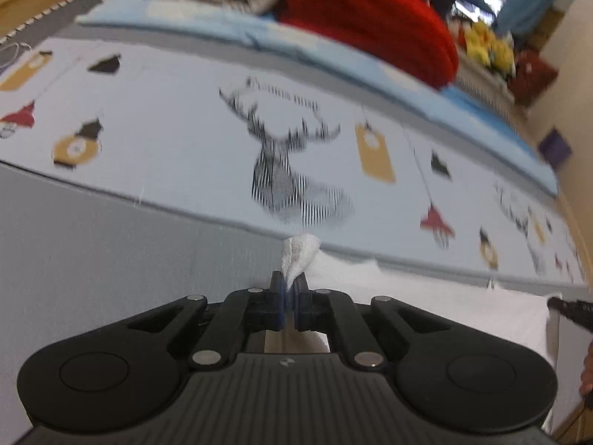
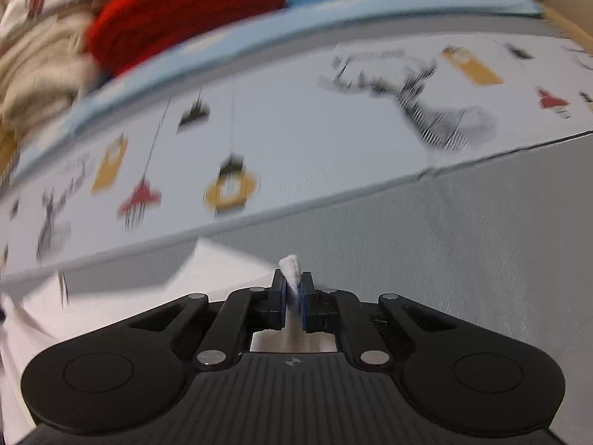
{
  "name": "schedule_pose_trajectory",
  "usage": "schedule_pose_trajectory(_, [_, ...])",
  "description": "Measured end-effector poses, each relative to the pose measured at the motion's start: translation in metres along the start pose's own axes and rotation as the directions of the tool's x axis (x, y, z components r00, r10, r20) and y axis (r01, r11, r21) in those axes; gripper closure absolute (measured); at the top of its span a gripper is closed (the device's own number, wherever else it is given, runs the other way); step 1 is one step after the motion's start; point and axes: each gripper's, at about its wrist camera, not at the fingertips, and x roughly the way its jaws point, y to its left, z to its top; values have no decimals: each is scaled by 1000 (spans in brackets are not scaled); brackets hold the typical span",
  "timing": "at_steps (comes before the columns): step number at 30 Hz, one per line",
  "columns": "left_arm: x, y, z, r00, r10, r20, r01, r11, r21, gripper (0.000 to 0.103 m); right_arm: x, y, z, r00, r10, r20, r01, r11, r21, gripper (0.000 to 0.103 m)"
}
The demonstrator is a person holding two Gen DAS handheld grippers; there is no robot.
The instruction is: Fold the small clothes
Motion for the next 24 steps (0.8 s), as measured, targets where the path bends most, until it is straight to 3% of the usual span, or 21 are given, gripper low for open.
schedule_pose_trajectory(4, [10, -7, 4, 1000, 30, 0, -30, 999, 22, 99, -8, -6, 9, 995, -38, 95, 30, 996, 84, 97])
schedule_pose_trajectory(10, [23, -5, 5, 998, 66, -14, -66, 998, 14, 98, 2, -1, 13, 993, -69, 99, 58, 992, 109, 97])
schedule_pose_trajectory(12, [28, -4, 3, 996, 78, -45, -77, 997, 21, 93, 6, 1, 13, 991, -91, 96, 81, 991, 104, 95])
schedule_pose_trajectory(13, [30, -3, 2, 995, 69, -73, -68, 998, 20, 84, 9, 2, 13, 991, -105, 87, 96, 990, 105, 95])
schedule_pose_trajectory(15, [31, 2, -4, 990, 12, -140, -12, 1000, 1, 72, 15, 0, 9, 990, -136, 45, 130, 985, 112, 82])
schedule_pose_trajectory(19, [11, 8, -20, 979, -51, -196, 60, 997, 38, 70, 10, -8, -2, 995, -89, -34, 92, 990, 106, 78])
schedule_pose_trajectory(22, [-5, 17, -39, 953, -133, -272, 152, 987, 50, 70, -3, -11, -16, 995, -17, -101, 24, 997, 67, 71])
schedule_pose_trajectory(24, [-16, 15, -55, 936, -151, -319, 197, 974, 116, 70, -11, -11, -32, 985, 19, -170, -15, 1000, 24, 70])
